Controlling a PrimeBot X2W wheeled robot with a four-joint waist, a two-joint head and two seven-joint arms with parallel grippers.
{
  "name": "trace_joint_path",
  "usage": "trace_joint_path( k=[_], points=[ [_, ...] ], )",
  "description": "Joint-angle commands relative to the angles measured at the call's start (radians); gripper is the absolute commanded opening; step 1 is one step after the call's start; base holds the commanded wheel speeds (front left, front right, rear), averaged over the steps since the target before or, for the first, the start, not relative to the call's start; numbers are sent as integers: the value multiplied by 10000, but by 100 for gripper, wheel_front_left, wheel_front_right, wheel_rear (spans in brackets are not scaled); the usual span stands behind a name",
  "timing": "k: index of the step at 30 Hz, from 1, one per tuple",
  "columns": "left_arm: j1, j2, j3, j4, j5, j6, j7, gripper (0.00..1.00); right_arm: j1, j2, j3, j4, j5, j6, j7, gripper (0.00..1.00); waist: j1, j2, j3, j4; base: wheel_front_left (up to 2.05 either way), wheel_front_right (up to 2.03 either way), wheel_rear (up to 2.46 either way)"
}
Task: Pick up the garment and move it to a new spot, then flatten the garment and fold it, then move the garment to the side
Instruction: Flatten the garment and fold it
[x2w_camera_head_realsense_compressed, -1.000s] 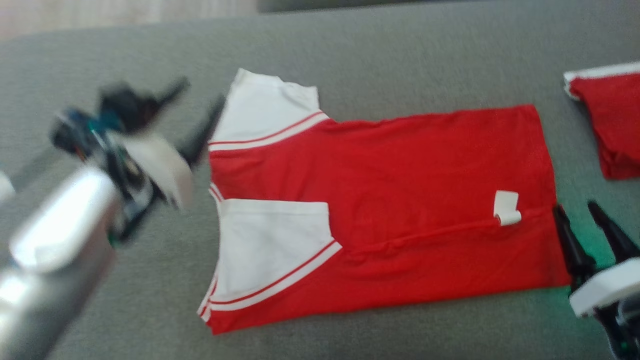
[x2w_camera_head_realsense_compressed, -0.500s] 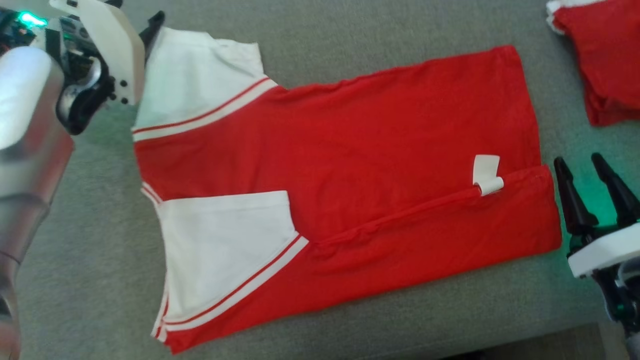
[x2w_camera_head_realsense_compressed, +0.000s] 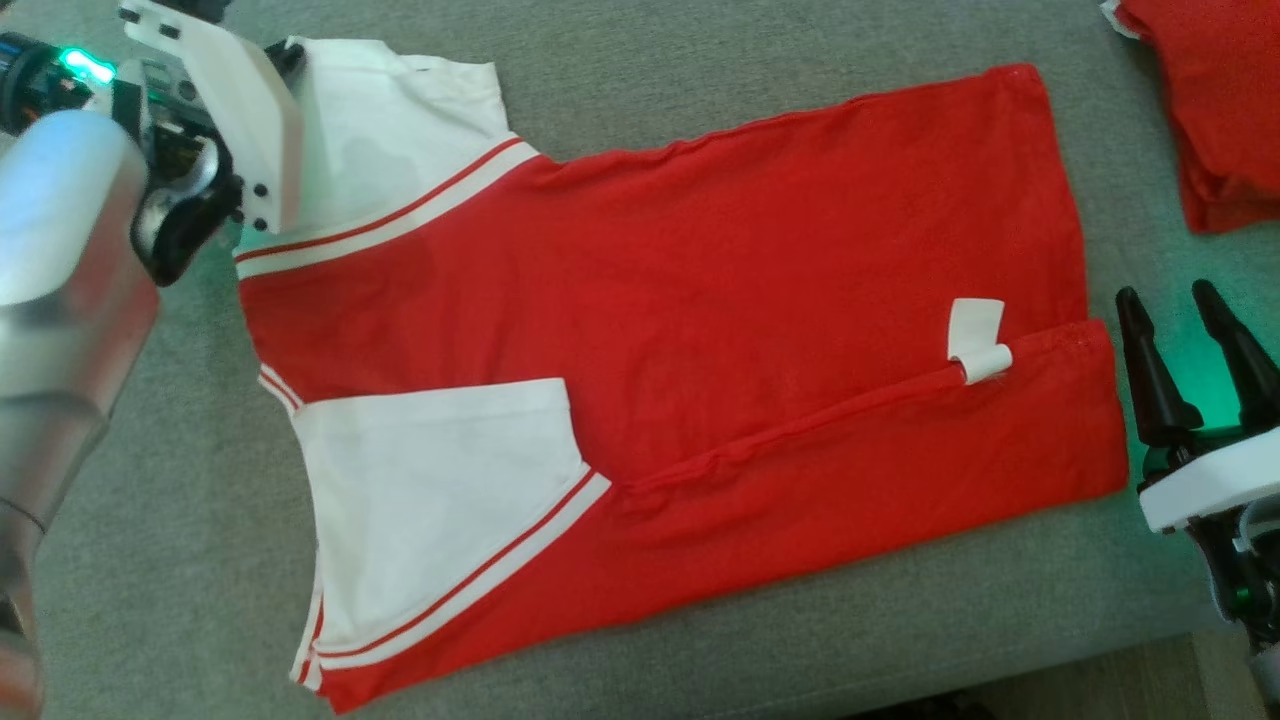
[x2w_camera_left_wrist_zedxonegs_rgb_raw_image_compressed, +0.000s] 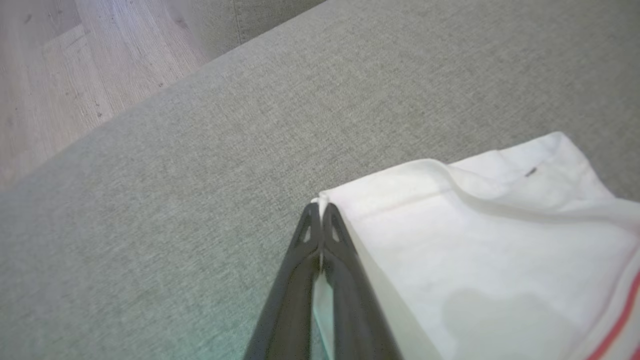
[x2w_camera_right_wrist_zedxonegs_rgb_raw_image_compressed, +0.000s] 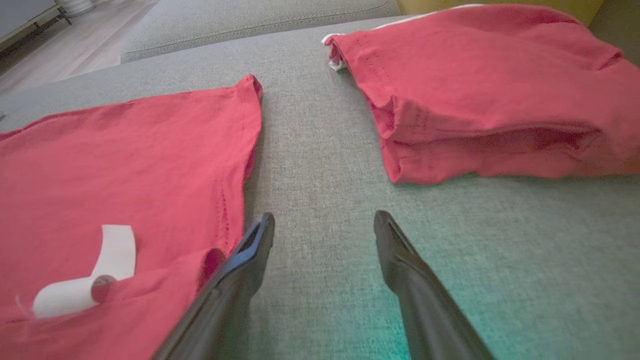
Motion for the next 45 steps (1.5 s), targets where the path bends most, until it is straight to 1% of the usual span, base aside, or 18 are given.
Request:
trace_joint_path(
  k=[1,6,8,11,15,19,20,24,29,33,37,39,40,41,43,45],
  points=[
    [-503,475,199,-236,-90,21,-116,0,19,-314,37,-221,-4,37,-92,100,0,0,-21,59,0,0,0],
    [-739,554,-341,-500,-212,20,-749,0,-421,-578,328,-452,32,37,333,100,0,0,-164,237,0,0,0],
    [-865,583,-554,-582,-231,20,-1025,0,-857,-775,639,-541,79,37,766,100,0,0,-227,302,0,0,0],
    [-1021,569,-880,-647,-293,20,-1338,0,-1758,-986,1213,-471,309,37,1775,100,0,0,-325,387,0,0,0],
    [-1202,486,-1307,-737,-418,20,-1624,0,-3128,-1120,1898,174,540,37,3038,100,0,0,-408,553,0,0,0],
    [-1326,401,-1722,-835,-623,20,-1782,0,-4224,-1043,2390,1168,577,37,3806,100,0,0,-499,745,0,0,0],
    [-1326,401,-1722,-835,-623,20,-1782,0,-4224,-1043,2390,1168,577,37,3806,100,0,0,-499,745,0,0,0],
    [-1436,380,-2076,-910,-849,20,-1882,0,-4853,-895,2808,1978,711,37,4301,100,0,0,-571,864,0,0,0],
    [-1562,411,-2445,-939,-1134,20,-2066,0,-5292,-737,3195,2465,1060,37,4167,100,0,0,-610,920,0,0,0],
    [-1663,427,-2690,-886,-1333,20,-2178,0,-5606,-732,3501,2757,1308,37,4027,100,0,0,-593,930,0,0,0],
    [-1764,401,-2886,-841,-1493,20,-2270,0,-5910,-761,3766,3056,1488,37,3911,87,0,0,-571,961,0,0,0],
    [-1814,380,-2968,-824,-1567,20,-2321,0,-6034,-777,3874,3208,1570,37,3852,77,0,0,-562,989,0,0,0],
    [-1860,367,-3039,-813,-1634,20,-2369,0,-6155,-801,3973,3358,1650,37,3801,62,0,0,-547,1022,0,0,0],
    [-1880,364,-3072,-809,-1664,20,-2390,0,-6207,-813,4019,3431,1683,37,3771,49,0,0,-542,1038,0,0,0],
    [-1913,367,-3134,-804,-1717,19,-2429,0,-6308,-834,4104,3584,1737,37,3707,41,0,0,-538,1069,0,0,0],
    [-1938,379,-3187,-794,-1766,19,-2468,0,-6398,-855,4187,3748,1771,37,3635,29,0,0,-539,1096,0,0,0]
  ],
)
